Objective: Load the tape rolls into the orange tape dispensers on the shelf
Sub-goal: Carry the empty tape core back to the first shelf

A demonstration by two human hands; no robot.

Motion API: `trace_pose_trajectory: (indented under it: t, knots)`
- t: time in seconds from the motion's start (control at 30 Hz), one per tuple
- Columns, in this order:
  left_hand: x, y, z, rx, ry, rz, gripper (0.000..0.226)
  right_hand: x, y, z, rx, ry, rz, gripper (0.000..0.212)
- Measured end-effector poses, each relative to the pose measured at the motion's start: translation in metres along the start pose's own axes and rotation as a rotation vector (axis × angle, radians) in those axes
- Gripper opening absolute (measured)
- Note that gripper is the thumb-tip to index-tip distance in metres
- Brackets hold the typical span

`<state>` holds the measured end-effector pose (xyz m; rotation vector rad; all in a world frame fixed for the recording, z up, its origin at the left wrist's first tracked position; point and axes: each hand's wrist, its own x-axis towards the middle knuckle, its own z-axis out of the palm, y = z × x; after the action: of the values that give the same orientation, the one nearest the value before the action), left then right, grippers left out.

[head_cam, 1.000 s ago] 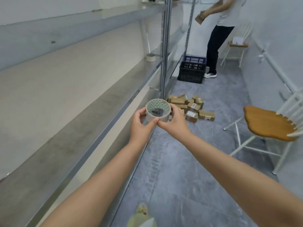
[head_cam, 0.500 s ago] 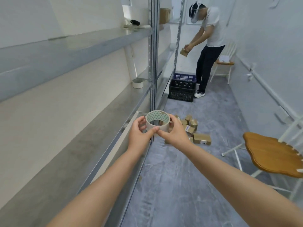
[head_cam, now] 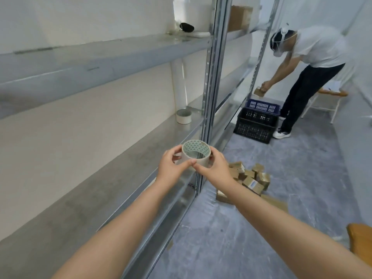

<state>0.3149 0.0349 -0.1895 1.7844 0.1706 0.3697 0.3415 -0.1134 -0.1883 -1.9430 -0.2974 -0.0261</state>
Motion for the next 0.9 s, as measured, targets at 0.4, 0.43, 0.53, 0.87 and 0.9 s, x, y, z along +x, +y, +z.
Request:
trace_pose_trajectory:
  t: [0.4, 0.43, 0.53, 0.87, 0.9]
  knots:
    - [0.090, -0.039, 0.036, 0.026, 0.246, -0.205, 0.064, 0.143, 0.037, 0.005, -0.096, -0.433, -0.121, 0.072]
    - [0.099, -0.045, 0.035, 0.048, 0.258, -0.226, 0.064, 0.152, 0.041, 0.012, -0.088, -0.478, -0.122, 0.070]
    - [0.125, -0.063, 0.028, 0.089, 0.297, -0.283, 0.064, 0.183, 0.052, 0.031, -0.080, -0.581, -0.150, 0.065]
    - [0.210, -0.103, 0.024, 0.160, 0.416, -0.360, 0.055, 0.273, 0.062, 0.085, 0.001, -0.625, -0.033, 0.063]
    - [0.215, -0.102, 0.026, 0.173, 0.424, -0.368, 0.054, 0.280, 0.063, 0.087, -0.001, -0.629, -0.024, 0.065]
